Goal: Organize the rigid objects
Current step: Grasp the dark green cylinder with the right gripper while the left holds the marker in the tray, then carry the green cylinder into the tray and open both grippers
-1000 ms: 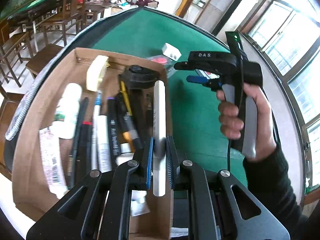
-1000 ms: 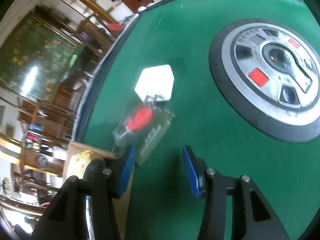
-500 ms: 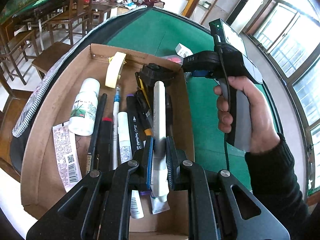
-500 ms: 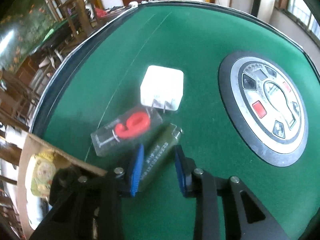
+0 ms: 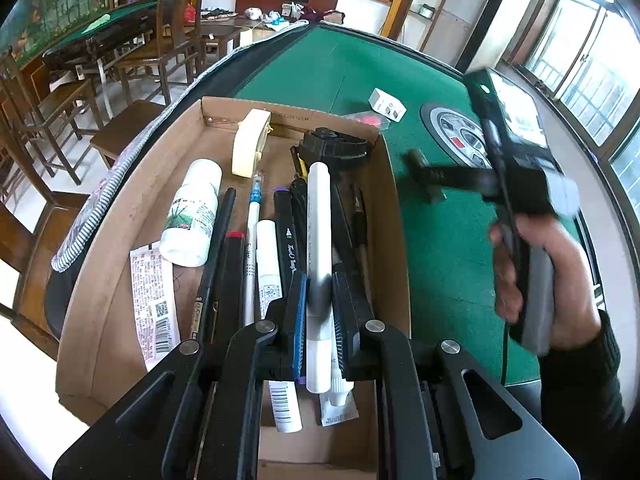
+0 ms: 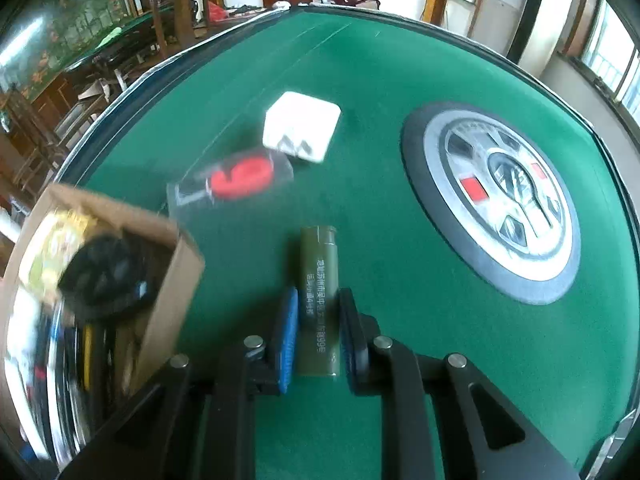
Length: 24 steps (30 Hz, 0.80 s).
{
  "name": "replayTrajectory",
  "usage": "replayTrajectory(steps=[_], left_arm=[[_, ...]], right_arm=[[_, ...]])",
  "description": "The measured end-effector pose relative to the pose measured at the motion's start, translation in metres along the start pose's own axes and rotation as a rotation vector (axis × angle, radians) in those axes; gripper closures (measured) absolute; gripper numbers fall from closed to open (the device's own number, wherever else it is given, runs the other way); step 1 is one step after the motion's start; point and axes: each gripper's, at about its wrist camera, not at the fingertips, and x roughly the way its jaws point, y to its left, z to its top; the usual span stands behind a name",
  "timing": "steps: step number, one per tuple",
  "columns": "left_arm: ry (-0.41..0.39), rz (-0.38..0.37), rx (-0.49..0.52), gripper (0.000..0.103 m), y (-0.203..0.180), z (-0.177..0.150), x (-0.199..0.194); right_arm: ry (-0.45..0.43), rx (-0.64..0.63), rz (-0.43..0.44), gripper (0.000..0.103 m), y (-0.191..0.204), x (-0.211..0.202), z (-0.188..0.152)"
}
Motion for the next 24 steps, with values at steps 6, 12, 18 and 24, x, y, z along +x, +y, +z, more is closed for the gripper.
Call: replayTrajectory(steps=[6, 12, 18, 24], left_arm=[[0.01, -0.041, -0.013, 0.091, 0.005, 0.0, -0.006], [0.015, -0.026, -0.075, 0.091, 0.036, 0.005, -0.01], [0.052, -0.027, -0.094, 0.091, 0.042, 0.002, 0.003], [0.08, -0.03, -0.109, 0.091, 0.046, 0.0, 0.014]], right_arm=[[-0.049, 0.047, 0.153, 0.085, -0.014, -0.021, -0.033], [-0.18, 0.067, 0.315, 0.085, -0.009, -0.078, -0.059], [-0.176, -0.058, 0.44, 0.084, 0.045, -0.092, -0.062], [-0.11, -0.104, 0.438, 0.084, 0.076, -0.066, -0.06]])
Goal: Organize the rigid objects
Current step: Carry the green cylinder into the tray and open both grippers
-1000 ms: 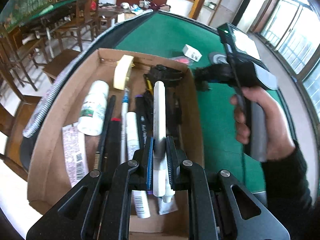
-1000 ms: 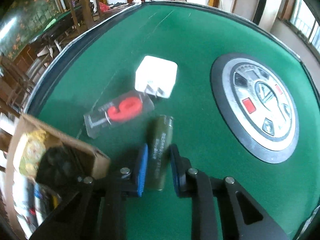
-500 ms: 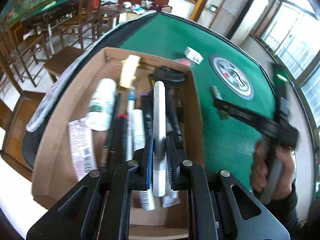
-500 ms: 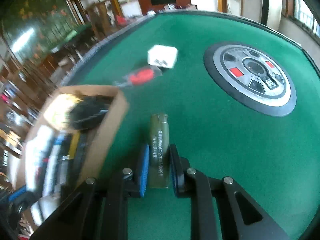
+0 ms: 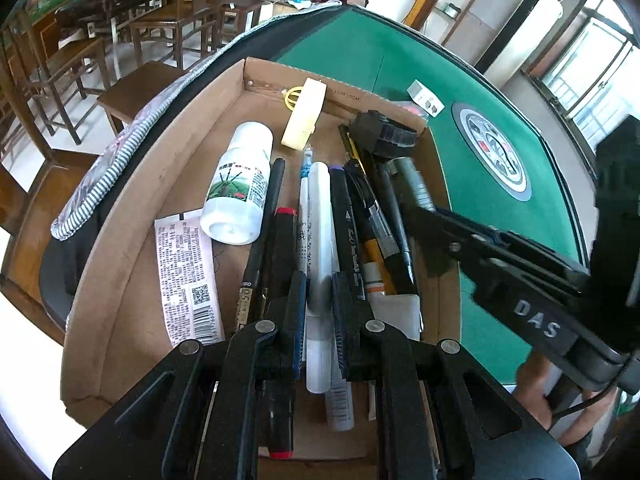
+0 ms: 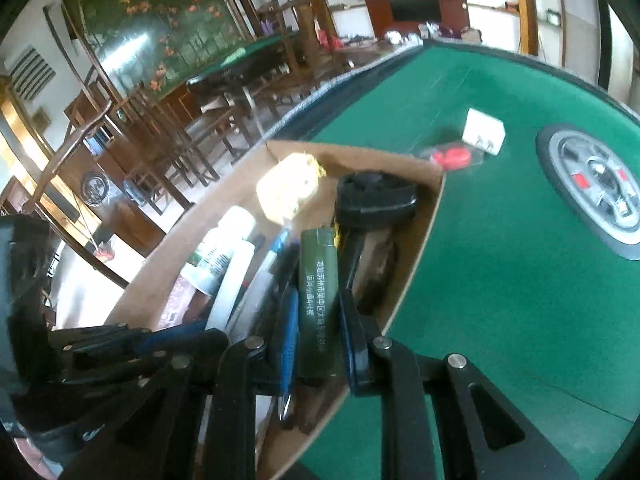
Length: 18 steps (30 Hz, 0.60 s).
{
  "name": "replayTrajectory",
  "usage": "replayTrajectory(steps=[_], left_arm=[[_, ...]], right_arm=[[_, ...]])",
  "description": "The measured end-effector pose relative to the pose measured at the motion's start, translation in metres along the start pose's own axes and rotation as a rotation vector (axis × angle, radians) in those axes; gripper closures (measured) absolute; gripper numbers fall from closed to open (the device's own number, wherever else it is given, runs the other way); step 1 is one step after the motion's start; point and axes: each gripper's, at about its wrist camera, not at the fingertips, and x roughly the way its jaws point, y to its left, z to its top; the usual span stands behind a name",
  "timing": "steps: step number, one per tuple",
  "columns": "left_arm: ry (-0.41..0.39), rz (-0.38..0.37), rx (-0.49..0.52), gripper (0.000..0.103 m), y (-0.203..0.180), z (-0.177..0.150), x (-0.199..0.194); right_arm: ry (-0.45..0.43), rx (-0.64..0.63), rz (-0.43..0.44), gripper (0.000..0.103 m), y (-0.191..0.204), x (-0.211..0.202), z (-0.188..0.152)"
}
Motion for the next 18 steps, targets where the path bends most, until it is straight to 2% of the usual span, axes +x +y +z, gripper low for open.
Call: replayTrajectory(steps=[3, 5, 7, 8, 10, 12, 15, 18], left_arm=[[-0.007, 0.011, 0.014, 0.09, -0.002, -0.001, 0.0], [-0.011, 0.025, 0.044, 0.083, -0.007, -0.003, -0.001], [-0.037, 0.033, 0.069, 0.065, -0.013, -0.007, -0.007], [-0.066, 0.05, 0.082, 0.062, -0.016, -0.01, -0.012], [-0.144, 0.09, 0.108, 0.047, -0.024, -0.017, -0.026], [-0.206, 0.134, 0.129, 0.039, -0.031, -0.026, -0.039], [-0.239, 0.165, 0.136, 0.039, -0.036, -0.037, -0.05], [-0.269, 0.227, 0.152, 0.039, -0.042, -0.046, -0.057]], right_arm=[[0.025, 0.016, 0.011, 0.083, -0.004, 0.007, -0.003], [0.017, 0.026, 0.015, 0.083, -0.007, 0.001, -0.009], [0.009, 0.032, 0.031, 0.078, -0.007, -0.008, -0.013], [0.0, 0.037, 0.037, 0.072, -0.007, -0.014, -0.015], [-0.047, 0.041, 0.047, 0.059, -0.004, -0.032, -0.022], [-0.095, 0.044, 0.051, 0.055, -0.002, -0.048, -0.029], [-0.148, 0.042, 0.044, 0.051, 0.005, -0.075, -0.045], [-0.163, 0.024, 0.038, 0.049, 0.012, -0.086, -0.054]])
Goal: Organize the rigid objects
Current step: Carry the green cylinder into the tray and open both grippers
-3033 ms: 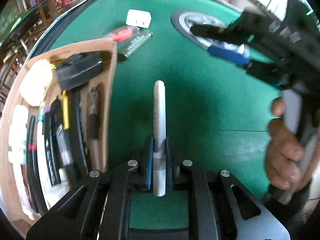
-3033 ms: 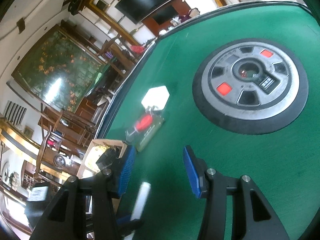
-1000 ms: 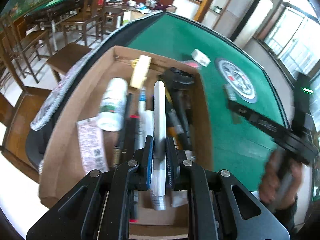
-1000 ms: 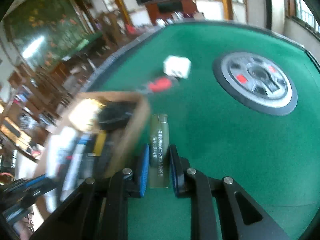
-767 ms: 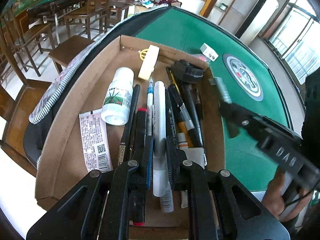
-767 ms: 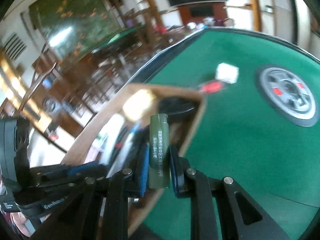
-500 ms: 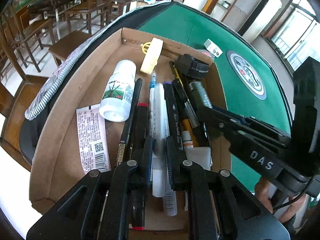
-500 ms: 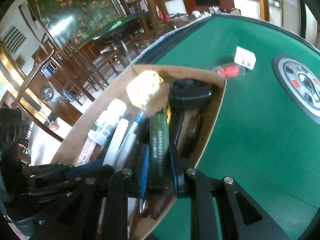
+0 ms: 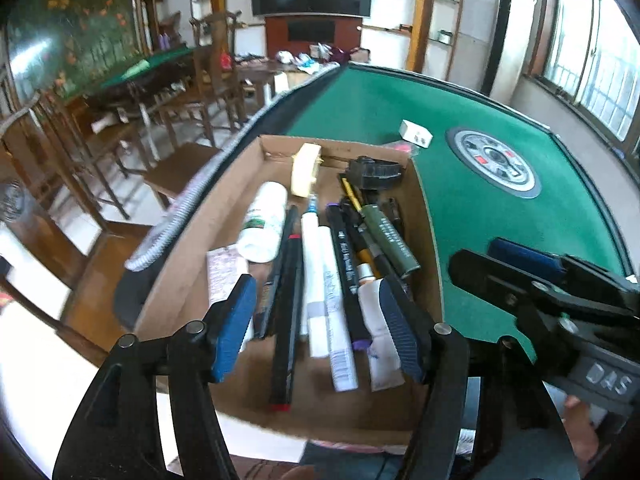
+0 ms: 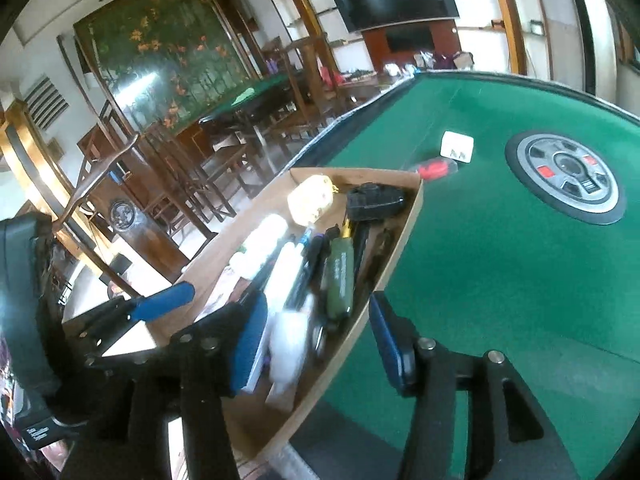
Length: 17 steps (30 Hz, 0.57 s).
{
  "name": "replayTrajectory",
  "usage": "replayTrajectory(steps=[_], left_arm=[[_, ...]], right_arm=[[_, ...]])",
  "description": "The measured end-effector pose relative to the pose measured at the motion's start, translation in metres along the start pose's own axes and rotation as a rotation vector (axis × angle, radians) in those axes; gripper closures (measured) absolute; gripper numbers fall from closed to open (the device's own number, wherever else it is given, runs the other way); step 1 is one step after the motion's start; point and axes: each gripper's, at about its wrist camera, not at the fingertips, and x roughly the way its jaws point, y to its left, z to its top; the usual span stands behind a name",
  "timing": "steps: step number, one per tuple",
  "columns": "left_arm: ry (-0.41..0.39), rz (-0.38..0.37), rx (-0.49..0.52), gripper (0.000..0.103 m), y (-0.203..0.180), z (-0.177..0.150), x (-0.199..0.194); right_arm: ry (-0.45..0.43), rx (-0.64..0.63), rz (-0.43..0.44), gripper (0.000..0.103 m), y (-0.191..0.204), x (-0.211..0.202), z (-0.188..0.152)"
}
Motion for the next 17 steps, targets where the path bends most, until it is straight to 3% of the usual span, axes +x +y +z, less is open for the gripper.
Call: replayTrajectory(steps=[3, 17], left_arm=[[-0.017, 0.046, 0.014, 0.039, -0.001, -0.006, -0.007], [0.033, 0.058, -0.018, 0.039, 0.021, -0.023, -0.002]], right_arm=[[-0.006, -0.012, -0.004, 0.048, 0.006, -0.003, -0.004], [0.018, -0.053, -0.033, 0.048, 0.031, 0.01, -0.016]])
